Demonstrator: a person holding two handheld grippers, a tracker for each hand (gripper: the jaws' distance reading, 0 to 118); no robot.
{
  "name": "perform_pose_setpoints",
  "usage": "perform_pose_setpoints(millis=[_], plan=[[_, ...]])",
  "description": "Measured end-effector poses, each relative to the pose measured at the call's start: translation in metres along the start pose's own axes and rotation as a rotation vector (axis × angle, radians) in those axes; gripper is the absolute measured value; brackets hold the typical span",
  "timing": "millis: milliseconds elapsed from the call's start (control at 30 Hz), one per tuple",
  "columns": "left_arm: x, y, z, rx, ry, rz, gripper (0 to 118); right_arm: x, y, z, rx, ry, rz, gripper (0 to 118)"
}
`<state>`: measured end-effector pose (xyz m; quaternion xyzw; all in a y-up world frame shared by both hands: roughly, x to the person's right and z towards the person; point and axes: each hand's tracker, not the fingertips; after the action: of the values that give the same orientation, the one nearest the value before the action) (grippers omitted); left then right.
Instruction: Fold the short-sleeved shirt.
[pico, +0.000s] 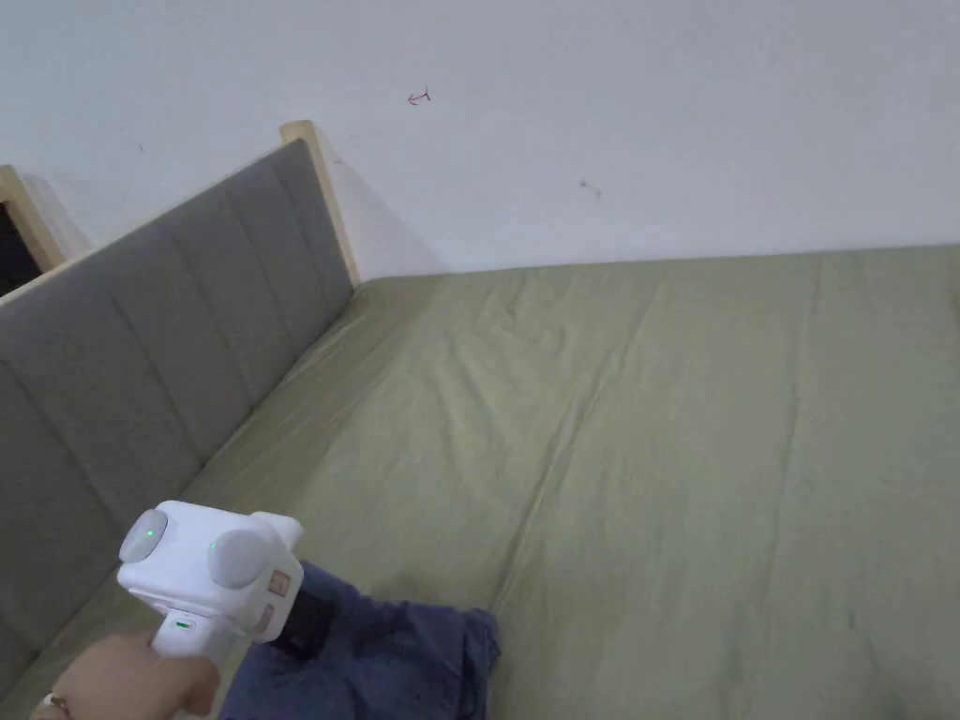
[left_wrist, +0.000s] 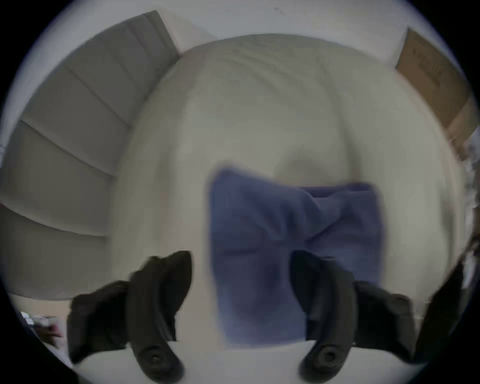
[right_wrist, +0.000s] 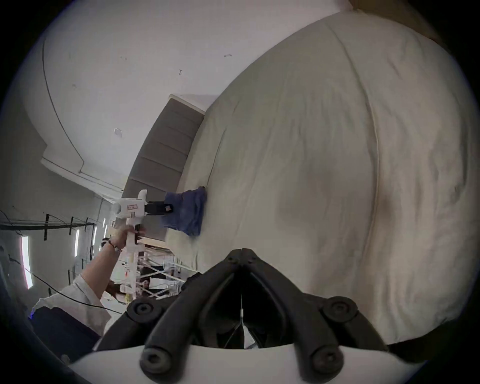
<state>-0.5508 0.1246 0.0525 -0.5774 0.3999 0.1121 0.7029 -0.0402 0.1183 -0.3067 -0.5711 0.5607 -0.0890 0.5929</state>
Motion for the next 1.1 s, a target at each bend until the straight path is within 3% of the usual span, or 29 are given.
perform_pose_setpoints(millis=[100,233,400,633,667,700,767,833,933,1100], plan=[[-0.023,-0.006,-0.005,-0.030,0.139,-0.032,84,-0.004,-0.001,0.002,-0.003,-0.027,0.017,0],[-0.051,-0.013,0.004,-0.019,0.068,0.070,84,-0.006,0.003,0.009,0.022,-0.045,0.033,0],[-0.042,-0.020,0.020,0.015,0.027,0.088,84,-0.004,0.010,0.018,0.069,-0.045,0.016,0],[0.066,-0.006,0.070,0.093,-0.512,0.221,86,-0.019,0.014,0.025,0.092,-0.069,0.056,0],[0.086,-0.004,0.081,0.112,-0.605,0.237,78,-0.020,0.015,0.026,0.095,-0.082,0.062,0],[0.106,-0.001,0.092,0.126,-0.676,0.231,61,-0.024,0.016,0.028,0.103,-0.118,0.064,0],[0.152,0.002,0.117,0.151,-0.727,0.180,8,-0.032,0.018,0.033,0.122,-0.145,0.072,0],[0.190,0.002,0.145,0.232,-0.686,0.117,2,-0.038,0.026,0.040,0.146,-0.164,0.100,0],[0.228,0.006,0.180,0.387,-0.751,0.074,0,-0.060,0.041,0.053,0.229,-0.248,0.184,0],[0.262,-0.007,0.238,0.760,-0.604,0.112,0,-0.095,0.054,0.082,0.542,-0.374,0.353,0]])
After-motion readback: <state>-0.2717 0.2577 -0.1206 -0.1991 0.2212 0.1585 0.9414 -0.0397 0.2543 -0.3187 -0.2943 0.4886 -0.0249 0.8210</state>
